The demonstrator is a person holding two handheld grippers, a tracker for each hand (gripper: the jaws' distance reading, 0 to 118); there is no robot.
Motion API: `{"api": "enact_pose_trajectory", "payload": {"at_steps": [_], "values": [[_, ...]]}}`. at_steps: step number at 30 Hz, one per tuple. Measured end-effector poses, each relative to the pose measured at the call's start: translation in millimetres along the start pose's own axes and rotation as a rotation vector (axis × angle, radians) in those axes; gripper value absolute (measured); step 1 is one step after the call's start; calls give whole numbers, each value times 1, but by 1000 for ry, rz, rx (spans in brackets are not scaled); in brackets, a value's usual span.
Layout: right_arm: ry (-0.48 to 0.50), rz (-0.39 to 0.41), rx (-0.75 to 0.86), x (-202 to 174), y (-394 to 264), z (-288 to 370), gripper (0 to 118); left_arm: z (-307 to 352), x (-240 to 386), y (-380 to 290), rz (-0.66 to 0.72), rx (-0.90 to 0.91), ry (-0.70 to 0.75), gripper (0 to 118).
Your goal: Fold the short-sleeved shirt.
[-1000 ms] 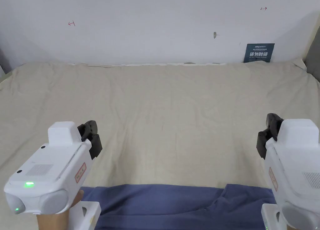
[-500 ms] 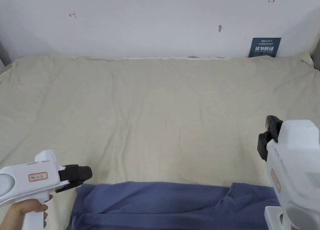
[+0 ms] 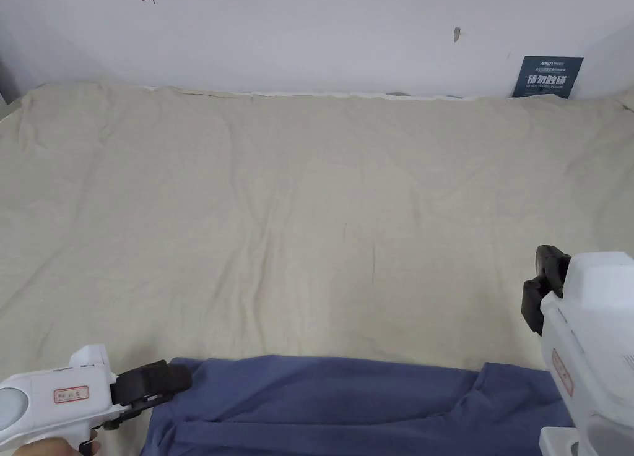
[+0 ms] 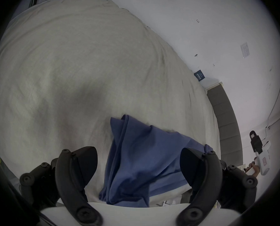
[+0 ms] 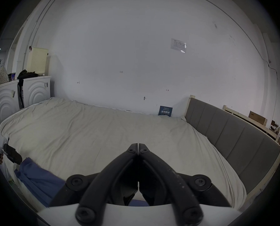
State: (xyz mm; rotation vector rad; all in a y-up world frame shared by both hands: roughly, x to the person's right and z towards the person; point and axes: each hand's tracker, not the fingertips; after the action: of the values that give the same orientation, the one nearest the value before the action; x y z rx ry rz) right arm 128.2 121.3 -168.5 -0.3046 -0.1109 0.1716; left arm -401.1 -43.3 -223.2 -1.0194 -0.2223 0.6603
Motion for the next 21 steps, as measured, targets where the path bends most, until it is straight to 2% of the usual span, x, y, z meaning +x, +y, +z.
{"api": "enact_pose_trajectory", "payload": {"at_steps": [1, 3, 4, 6, 10, 11, 12, 13, 14, 21], "values": [[2, 1, -5, -1, 0, -2, 1, -4, -2, -2, 8, -15, -6, 104], [5, 2, -11, -2, -1, -3, 1, -12, -4, -5, 7, -43, -29, 82], [6, 5, -15, -2, -2, -3, 1, -15, -3, -8, 2, -43, -28, 76], [6, 5, -22, -2, -2, -4, 1, -18, 3, -14, -50, -24, 6, 74], [7, -7, -32, 1, -5, -3, 1, -18, 9, -13, -53, -29, 1, 70], [6, -7, -33, 2, -5, -3, 1, -18, 2, -10, -58, -29, 1, 60], [6, -9, -36, 3, -6, -2, 1, -21, -2, -9, -71, -34, 18, 44], [6, -12, -37, 4, -7, -2, 1, -25, -3, -10, -80, -42, 37, 22], [6, -14, -38, 5, -7, -2, 1, -29, -4, -12, -73, -49, 27, 14], [-3, -23, -35, 13, -6, 1, 1, -9, -1, -6, -61, -18, -9, 8]]}}
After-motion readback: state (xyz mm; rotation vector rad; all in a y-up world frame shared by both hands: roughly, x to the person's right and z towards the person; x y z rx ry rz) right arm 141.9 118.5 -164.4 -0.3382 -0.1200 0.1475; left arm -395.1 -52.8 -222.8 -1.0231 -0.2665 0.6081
